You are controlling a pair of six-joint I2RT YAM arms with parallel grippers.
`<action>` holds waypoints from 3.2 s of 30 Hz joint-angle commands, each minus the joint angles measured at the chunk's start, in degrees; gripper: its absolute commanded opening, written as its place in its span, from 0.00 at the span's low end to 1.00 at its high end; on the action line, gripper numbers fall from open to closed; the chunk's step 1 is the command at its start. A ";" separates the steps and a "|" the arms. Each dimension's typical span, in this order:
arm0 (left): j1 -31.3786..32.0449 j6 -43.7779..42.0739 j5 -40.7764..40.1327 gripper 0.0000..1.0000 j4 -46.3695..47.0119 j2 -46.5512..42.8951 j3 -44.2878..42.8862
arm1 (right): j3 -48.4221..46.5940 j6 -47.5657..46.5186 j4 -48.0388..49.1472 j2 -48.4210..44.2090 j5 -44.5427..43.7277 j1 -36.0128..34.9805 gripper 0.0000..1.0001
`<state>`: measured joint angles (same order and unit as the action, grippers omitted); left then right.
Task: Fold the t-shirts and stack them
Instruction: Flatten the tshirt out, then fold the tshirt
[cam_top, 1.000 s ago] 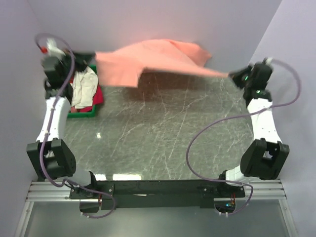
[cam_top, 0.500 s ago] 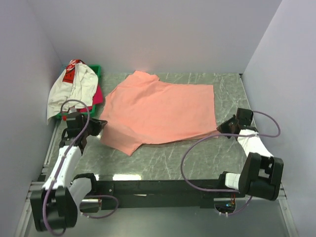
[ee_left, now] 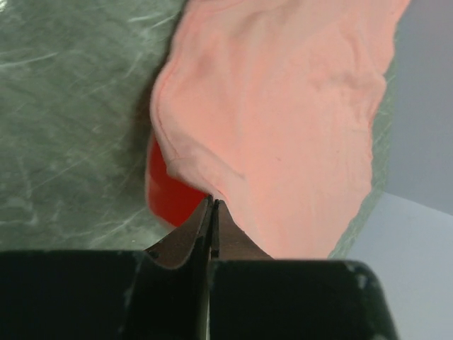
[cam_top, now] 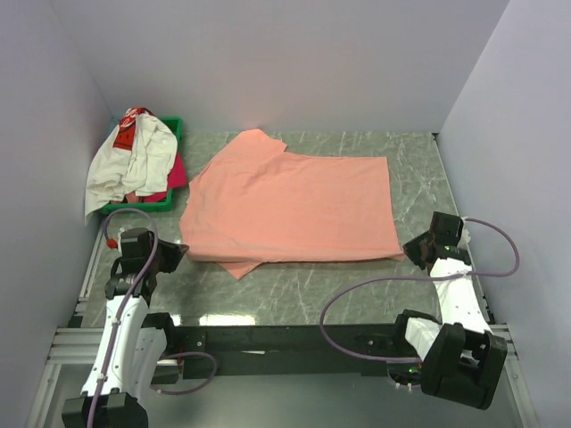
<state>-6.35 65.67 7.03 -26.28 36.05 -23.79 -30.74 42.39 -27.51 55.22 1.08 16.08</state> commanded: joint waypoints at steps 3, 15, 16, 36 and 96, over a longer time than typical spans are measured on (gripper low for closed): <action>-0.15 0.34 -2.90 0.06 0.44 2.44 0.67 | -3.97 -1.43 -1.06 3.13 -6.26 1.85 0.00; 3.97 2.53 0.09 0.01 3.70 3.77 5.60 | -5.12 -1.61 5.62 12.28 1.20 7.04 0.00; 4.85 2.71 0.18 0.01 3.43 2.72 6.03 | -5.03 -1.96 5.88 12.54 1.12 6.95 0.00; 6.08 2.97 -4.56 0.04 9.93 27.47 -15.39 | -12.85 -6.27 10.28 14.82 8.59 5.46 0.00; 6.00 1.57 -13.63 0.75 8.96 33.30 -14.98 | -7.85 -3.02 7.63 16.58 -2.58 -10.36 0.50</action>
<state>-0.49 66.08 -4.56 -16.58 69.84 -43.00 -41.87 36.77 -23.16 71.42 -0.91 6.13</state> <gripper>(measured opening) 0.773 0.502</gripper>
